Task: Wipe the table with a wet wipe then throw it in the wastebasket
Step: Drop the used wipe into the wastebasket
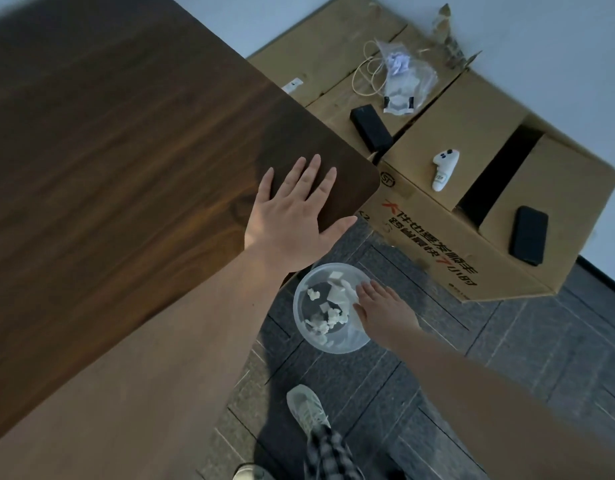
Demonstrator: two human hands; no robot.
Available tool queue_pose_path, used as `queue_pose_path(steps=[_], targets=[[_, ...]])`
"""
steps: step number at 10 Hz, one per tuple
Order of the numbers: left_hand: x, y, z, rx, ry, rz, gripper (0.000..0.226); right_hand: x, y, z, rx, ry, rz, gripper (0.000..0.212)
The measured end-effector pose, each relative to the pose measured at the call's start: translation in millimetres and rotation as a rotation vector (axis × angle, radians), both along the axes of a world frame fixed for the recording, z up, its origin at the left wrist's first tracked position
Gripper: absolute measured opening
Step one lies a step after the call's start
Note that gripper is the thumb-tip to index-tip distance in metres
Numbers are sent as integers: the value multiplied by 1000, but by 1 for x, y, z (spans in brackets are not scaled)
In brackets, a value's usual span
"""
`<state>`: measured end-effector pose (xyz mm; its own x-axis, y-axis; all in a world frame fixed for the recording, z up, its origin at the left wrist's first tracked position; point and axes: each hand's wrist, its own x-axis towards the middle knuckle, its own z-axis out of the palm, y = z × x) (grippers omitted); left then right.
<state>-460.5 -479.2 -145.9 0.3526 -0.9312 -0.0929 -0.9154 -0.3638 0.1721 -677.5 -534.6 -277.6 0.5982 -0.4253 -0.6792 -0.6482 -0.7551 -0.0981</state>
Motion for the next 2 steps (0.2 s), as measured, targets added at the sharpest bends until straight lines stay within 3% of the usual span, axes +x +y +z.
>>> queue_pose_path(steps=[2], targets=[[-1,-1,2,-14,5,7,78,6,9,-31,-2,6,-80,55]])
